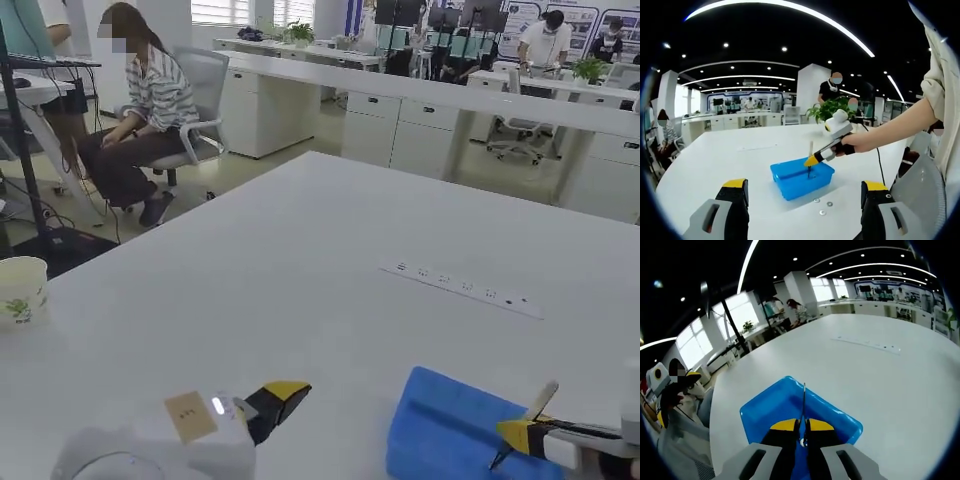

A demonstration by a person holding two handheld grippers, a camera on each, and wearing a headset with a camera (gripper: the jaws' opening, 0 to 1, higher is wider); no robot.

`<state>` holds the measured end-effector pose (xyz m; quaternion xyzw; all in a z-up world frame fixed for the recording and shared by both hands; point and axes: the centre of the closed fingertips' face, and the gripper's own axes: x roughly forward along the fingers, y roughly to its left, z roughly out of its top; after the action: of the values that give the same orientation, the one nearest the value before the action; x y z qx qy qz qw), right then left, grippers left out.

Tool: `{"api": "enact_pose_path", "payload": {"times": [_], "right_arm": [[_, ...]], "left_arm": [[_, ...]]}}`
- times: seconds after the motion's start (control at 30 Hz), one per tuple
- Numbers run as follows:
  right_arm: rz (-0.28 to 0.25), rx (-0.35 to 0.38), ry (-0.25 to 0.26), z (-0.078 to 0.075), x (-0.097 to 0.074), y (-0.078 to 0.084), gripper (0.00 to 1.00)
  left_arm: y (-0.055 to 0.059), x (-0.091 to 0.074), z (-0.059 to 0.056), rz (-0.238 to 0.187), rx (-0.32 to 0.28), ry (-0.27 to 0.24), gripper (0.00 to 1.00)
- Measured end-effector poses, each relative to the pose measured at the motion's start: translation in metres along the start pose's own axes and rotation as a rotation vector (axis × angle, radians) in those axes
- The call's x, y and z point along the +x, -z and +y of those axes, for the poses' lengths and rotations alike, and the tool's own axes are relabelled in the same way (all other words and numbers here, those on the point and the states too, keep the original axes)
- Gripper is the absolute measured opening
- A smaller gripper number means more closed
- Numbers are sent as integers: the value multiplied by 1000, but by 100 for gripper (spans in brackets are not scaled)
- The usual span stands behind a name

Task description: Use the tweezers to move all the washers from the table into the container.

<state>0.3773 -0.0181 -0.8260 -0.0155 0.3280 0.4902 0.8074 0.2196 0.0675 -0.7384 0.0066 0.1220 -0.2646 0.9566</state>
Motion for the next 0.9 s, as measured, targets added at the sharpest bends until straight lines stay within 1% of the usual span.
{"api": "enact_pose_path", "payload": {"times": [0.1,0.23,0.47,0.53,0.63,0.8,0.9], "right_arm": [[24,-28,0,0,2,4,3],[23,-45,-4,-3,3,5,3],[31,-84,-11,-3,7,4,4],[24,-83,-20,-1,7,3,4],[20,-101,-13,-2,6,3,4],[-23,-108,-11,1,-3,-3,4],[-60,-110,-18,8,-11,-10,4]], "left_arm": [[1,0,0,4,4,0,95],[2,0,0,12,10,1,95],[3,0,-1,13,11,3,94],[3,0,-1,14,13,3,94],[3,0,0,12,13,2,94],[2,0,1,7,10,-2,94],[2,0,1,7,10,-4,94]]}}
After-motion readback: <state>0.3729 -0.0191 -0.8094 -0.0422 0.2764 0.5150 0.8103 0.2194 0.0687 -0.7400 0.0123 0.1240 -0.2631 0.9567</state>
